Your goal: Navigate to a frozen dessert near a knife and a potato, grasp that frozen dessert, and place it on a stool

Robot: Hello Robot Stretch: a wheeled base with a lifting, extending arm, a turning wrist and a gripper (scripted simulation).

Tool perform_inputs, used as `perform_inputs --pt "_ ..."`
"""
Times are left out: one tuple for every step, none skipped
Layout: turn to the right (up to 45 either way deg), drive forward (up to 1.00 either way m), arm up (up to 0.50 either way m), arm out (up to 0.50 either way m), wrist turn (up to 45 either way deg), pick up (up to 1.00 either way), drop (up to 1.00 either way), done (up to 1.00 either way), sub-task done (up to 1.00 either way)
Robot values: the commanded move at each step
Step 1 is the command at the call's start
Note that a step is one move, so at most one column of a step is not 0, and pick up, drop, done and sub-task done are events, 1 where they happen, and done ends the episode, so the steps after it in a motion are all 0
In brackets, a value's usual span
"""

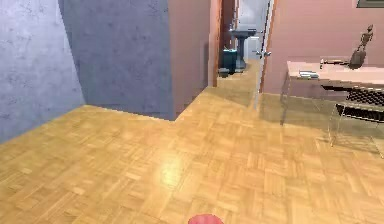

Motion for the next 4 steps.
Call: perform_inputs --pt "-45.0 0.00 0.00 0.00 0.0 0.00 0.00 0.00 0.00" --pt "-18.0 0.00 0.00 0.00 0.0 0.00 0.00 0.00 0.00" --pt "0.0 0.60 0.00 0.00 0.0 0.00 0.00 0.00 0.00" --pt "-18.0 0.00 0.00 0.00 0.0 0.00 0.00 0.00 0.00"
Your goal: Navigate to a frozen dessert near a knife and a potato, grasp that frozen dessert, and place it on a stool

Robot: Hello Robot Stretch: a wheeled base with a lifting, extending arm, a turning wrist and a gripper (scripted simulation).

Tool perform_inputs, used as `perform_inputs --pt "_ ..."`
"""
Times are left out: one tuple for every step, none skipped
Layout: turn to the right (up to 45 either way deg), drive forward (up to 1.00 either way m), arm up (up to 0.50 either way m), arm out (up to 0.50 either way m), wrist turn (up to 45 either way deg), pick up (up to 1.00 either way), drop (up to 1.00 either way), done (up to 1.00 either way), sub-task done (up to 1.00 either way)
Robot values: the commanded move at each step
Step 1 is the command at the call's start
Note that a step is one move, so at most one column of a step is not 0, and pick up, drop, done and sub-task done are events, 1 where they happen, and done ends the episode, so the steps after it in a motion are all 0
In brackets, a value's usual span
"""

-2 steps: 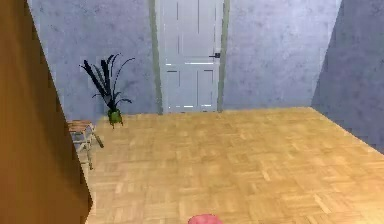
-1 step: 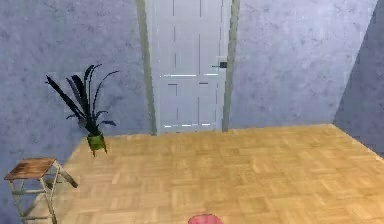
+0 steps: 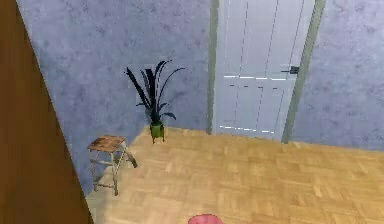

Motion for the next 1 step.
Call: perform_inputs --pt "0.0 1.00 0.00 0.00 0.0 0.00 0.00 0.00 0.00"
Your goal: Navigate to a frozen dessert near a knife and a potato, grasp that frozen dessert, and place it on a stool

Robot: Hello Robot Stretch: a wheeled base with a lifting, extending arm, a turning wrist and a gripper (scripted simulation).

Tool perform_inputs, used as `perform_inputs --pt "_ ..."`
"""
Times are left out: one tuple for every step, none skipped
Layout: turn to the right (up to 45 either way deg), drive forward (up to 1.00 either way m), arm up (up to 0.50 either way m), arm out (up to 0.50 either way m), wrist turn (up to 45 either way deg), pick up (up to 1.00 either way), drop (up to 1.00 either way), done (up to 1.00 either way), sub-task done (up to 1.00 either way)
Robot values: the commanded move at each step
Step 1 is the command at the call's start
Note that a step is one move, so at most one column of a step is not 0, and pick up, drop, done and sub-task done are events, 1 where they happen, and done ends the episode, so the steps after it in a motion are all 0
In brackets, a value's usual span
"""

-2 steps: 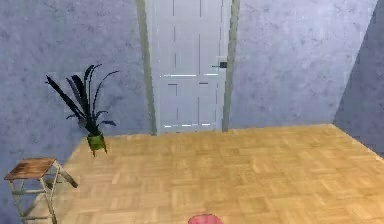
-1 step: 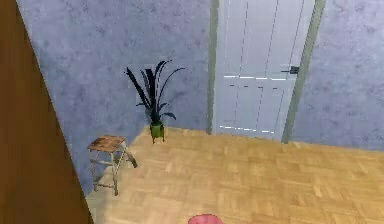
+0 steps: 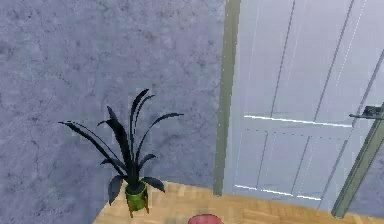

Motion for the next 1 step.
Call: perform_inputs --pt "-6.0 0.00 0.00 0.00 0.0 0.00 0.00 0.00 0.00"
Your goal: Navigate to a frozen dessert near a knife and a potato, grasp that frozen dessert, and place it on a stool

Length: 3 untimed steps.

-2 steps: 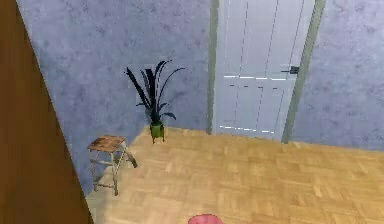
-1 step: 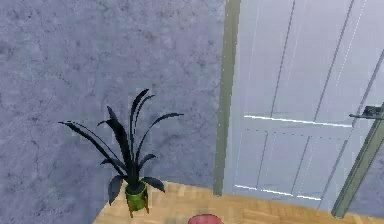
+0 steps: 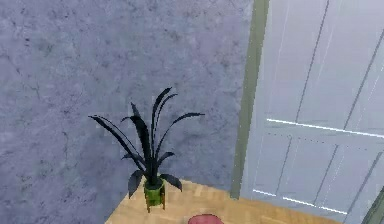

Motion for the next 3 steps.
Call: perform_inputs --pt "0.0 0.40 0.00 0.00 0.0 0.00 0.00 0.00 0.00" --pt "-42.0 0.00 0.00 0.00 0.0 0.00 0.00 0.00 0.00" --pt "45.0 0.00 0.00 0.00 0.0 0.00 0.00 0.00 0.00"
